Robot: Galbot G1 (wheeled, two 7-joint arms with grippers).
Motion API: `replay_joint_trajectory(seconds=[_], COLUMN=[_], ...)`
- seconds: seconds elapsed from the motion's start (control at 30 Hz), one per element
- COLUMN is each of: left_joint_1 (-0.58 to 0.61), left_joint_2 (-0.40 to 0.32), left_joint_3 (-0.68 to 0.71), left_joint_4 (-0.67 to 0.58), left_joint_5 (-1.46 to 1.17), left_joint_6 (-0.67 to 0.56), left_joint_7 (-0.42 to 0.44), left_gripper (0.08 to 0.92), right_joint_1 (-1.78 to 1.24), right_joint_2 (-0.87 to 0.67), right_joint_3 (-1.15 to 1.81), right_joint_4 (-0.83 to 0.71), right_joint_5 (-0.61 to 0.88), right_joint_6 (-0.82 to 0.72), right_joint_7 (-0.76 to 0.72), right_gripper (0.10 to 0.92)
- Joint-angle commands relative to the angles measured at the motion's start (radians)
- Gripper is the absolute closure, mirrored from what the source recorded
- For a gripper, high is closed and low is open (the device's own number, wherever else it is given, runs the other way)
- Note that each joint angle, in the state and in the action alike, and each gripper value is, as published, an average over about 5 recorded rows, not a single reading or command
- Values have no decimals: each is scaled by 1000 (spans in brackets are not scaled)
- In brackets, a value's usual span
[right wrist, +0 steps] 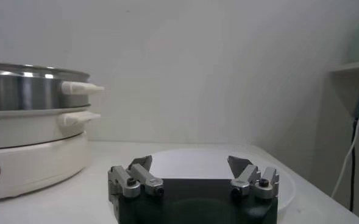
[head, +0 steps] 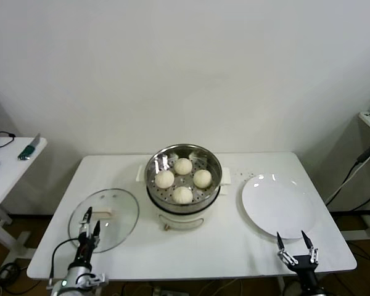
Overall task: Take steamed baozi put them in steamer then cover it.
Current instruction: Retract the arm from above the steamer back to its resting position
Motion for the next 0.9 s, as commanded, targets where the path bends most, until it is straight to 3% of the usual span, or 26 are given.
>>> replay_joint_trajectory(seconds=[0.03,0.73,0.9], left_joint_1=[-99,-172,-171], left_joint_2=[-8,17,14], left_joint_3=[12,22,29], left_joint_4=[88,168,170], left_joint_5=[82,104,82], left_joint_6=[35,50,39], left_joint_7=[-17,2,-2], left_gripper=[177,179,267], right_joint_1=[-12,-26,-25], right_joint_2=[7,26,34], right_joint_3=[2,13,11], right_joint_4=[-1,8,9], right_joint_5=[-3,-13,-20], right_joint_6=[11,21,21], right_joint_7=[2,1,1], right_gripper=[203,203,203])
